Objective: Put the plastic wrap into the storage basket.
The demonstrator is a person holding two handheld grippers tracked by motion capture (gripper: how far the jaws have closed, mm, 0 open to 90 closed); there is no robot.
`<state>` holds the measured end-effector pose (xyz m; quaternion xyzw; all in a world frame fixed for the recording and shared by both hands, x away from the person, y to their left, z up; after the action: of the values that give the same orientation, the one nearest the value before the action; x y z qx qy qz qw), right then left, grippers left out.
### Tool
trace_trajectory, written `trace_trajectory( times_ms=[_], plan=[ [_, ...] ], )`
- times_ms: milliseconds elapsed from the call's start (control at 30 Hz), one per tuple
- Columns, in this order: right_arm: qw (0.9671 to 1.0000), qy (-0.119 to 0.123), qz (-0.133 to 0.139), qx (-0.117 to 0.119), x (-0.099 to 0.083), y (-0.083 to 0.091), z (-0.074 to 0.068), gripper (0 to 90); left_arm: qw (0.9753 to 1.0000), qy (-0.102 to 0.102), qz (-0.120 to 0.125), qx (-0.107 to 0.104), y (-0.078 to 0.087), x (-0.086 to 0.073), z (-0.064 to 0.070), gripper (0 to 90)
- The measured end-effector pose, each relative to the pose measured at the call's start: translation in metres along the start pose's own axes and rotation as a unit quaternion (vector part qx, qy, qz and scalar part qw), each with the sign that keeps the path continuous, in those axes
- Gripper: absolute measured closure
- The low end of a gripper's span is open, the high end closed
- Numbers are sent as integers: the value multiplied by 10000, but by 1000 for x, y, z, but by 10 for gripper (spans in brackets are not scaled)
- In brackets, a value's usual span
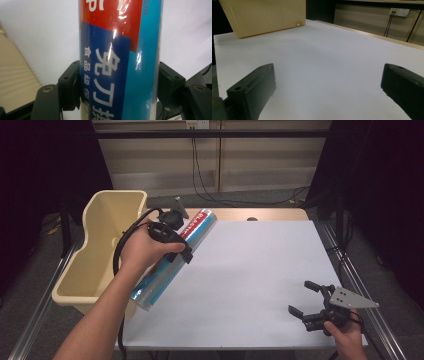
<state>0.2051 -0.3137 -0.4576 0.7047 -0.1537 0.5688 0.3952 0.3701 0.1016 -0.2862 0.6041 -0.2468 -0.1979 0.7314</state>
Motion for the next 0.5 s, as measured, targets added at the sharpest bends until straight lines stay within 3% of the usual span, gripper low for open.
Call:
trace_trajectory(
  times_ms=[500],
  plan=[
    [10000, 13, 79, -4, 1, 0, -1, 0, 9993, 353, 47, 78, 24, -20, -22, 320]
  ],
)
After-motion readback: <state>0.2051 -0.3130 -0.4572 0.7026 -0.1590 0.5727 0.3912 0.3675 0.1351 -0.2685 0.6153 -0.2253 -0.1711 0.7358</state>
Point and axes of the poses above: each handheld gripper's, and its own axes: y roughly backward along the jaws, x roughly out of its top, z roughly to its right, the point moved 1 cm from there along -y, roughly forward along the jaws, and after that the axes turned 8 degrees about -z, right-handed, at the moved point
